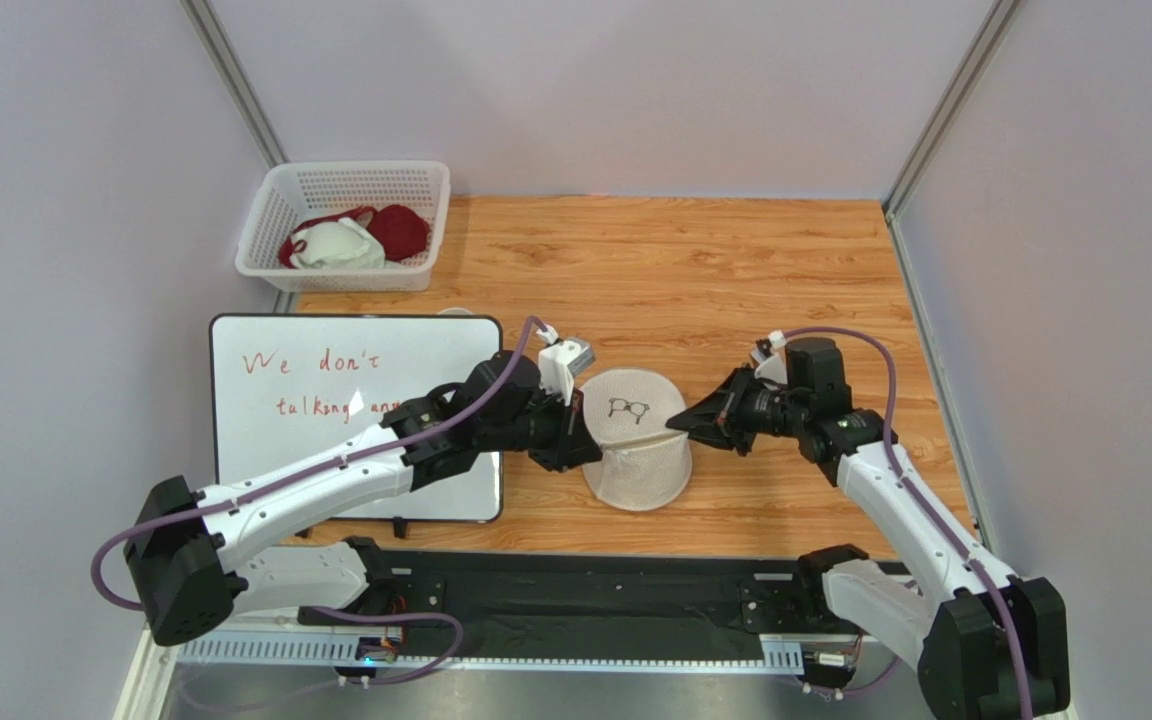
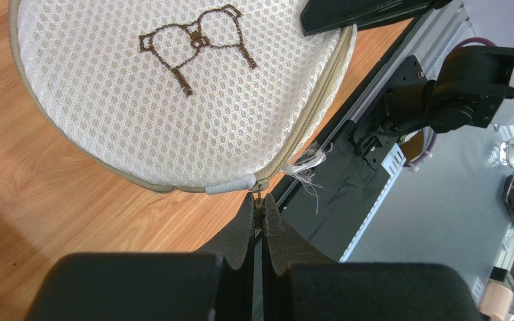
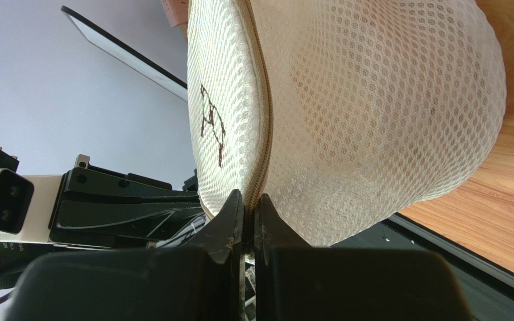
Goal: Place the bra in the laundry bag and zip it closed
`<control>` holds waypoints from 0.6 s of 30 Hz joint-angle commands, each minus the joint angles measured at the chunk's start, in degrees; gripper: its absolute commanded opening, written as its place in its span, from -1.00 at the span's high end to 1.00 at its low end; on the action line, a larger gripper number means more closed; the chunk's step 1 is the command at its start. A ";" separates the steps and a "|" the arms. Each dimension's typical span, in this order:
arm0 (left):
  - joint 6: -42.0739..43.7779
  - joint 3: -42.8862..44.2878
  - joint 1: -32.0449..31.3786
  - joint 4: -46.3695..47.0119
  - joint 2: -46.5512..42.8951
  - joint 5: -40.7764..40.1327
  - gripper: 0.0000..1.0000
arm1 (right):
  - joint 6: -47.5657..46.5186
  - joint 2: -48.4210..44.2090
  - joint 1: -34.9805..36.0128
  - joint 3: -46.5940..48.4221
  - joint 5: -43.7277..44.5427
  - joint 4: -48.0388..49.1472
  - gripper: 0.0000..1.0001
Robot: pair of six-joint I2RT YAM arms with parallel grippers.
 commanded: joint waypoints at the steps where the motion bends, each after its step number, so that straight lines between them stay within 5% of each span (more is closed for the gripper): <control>1: 3.05 1.56 0.91 -3.39 -0.61 0.36 1.00 | -4.41 1.01 -1.15 3.70 -1.88 2.36 1.00; 3: 3.75 2.26 0.82 -3.30 -0.96 1.15 0.87 | -6.43 1.71 -1.15 4.32 -2.23 2.62 1.00; 6: 4.19 2.44 0.91 -2.43 -2.62 1.77 0.40 | -6.70 2.94 -1.15 4.67 -2.50 6.74 1.00; 9: 4.80 2.53 0.83 -1.81 -5.34 2.12 0.22 | -5.04 5.13 -1.06 6.07 -3.29 12.89 1.00; 18: 5.68 2.53 0.91 -4.26 -13.78 1.77 0.14 | -3.19 13.66 -1.24 26.35 -1.01 16.24 1.00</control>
